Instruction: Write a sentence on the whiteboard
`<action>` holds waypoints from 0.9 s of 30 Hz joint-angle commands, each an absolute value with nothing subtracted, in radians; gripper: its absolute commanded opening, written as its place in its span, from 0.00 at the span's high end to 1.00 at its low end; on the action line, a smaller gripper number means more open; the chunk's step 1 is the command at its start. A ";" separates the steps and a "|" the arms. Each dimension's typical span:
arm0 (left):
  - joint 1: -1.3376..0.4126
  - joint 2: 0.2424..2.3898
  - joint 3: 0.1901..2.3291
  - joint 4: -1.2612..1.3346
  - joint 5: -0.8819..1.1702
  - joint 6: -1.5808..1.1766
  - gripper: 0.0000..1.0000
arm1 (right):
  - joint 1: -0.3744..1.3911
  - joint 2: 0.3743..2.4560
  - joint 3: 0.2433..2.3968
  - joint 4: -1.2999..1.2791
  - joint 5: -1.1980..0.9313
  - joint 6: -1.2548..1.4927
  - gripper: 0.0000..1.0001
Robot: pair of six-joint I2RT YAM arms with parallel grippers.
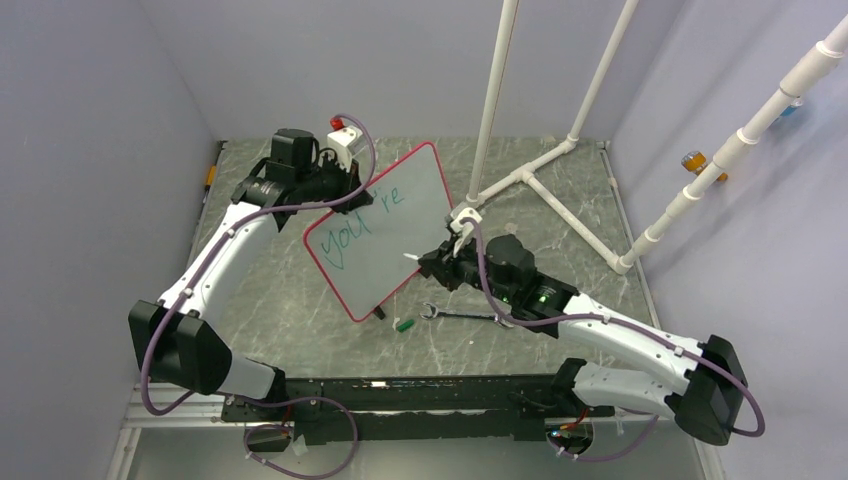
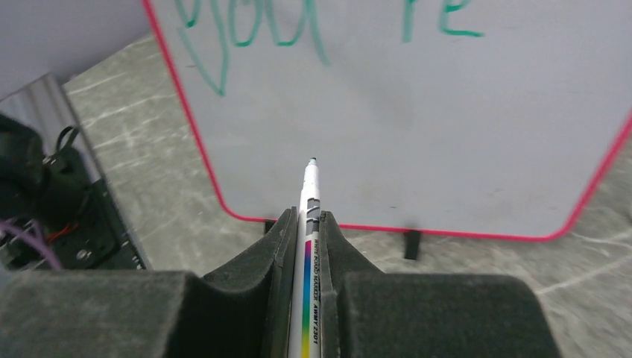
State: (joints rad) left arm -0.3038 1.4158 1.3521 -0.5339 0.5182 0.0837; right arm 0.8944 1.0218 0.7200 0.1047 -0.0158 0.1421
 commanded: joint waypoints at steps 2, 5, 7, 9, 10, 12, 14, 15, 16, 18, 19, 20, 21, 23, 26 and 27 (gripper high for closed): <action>-0.295 1.483 1.288 -0.581 0.162 0.232 1.00 | 0.969 1.086 0.720 0.237 -0.117 0.150 1.00; -0.291 1.488 1.277 -0.572 0.138 0.234 1.00 | 1.009 1.136 0.718 0.311 -0.136 0.153 1.00; -0.289 1.491 1.275 -0.570 0.119 0.235 1.00 | 1.026 1.172 0.717 0.366 -0.136 0.151 1.00; -0.287 1.493 1.275 -0.569 0.112 0.237 1.00 | 1.035 1.207 0.720 0.411 -0.126 0.145 1.00; -0.286 1.494 1.275 -0.567 0.111 0.238 1.00 | 1.038 1.224 0.723 0.428 -0.123 0.144 1.00; -0.282 1.491 1.271 -0.562 0.113 0.241 1.00 | 1.037 1.255 0.730 0.460 -0.124 0.144 1.00; -0.282 1.485 1.265 -0.559 0.109 0.246 1.00 | 1.039 1.287 0.738 0.486 -0.125 0.148 1.00; -0.282 1.482 1.263 -0.557 0.104 0.249 1.00 | 1.039 1.302 0.743 0.495 -0.127 0.151 1.00; -0.282 1.477 1.260 -0.555 0.100 0.254 1.00 | 1.038 1.313 0.747 0.506 -0.127 0.153 1.00; -0.282 1.469 1.254 -0.553 0.093 0.258 1.00 | 1.039 1.338 0.755 0.521 -0.118 0.156 1.00; -0.282 1.465 1.251 -0.552 0.092 0.260 1.00 | 1.039 1.346 0.759 0.527 -0.114 0.155 1.00; -0.282 1.462 1.249 -0.550 0.090 0.263 1.00 | 1.039 1.359 0.763 0.531 -0.109 0.154 1.00; -0.282 1.459 1.246 -0.550 0.088 0.266 1.00 | 1.039 1.366 0.767 0.535 -0.108 0.153 1.00; -0.282 1.456 1.244 -0.553 0.083 0.267 1.00 | 1.039 1.378 0.773 0.548 -0.107 0.151 1.00; -0.281 1.451 1.242 -0.553 0.079 0.272 1.00 | 1.040 1.393 0.785 0.554 -0.110 0.145 1.00; -0.282 1.450 1.241 -0.555 0.076 0.274 1.00 | 1.038 1.395 0.787 0.558 -0.110 0.145 1.00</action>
State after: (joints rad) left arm -0.3046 1.4143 1.3056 -0.4511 0.4358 0.0109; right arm 1.0351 1.3891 0.7330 0.4587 -0.1123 0.1429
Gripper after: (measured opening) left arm 0.070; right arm 0.145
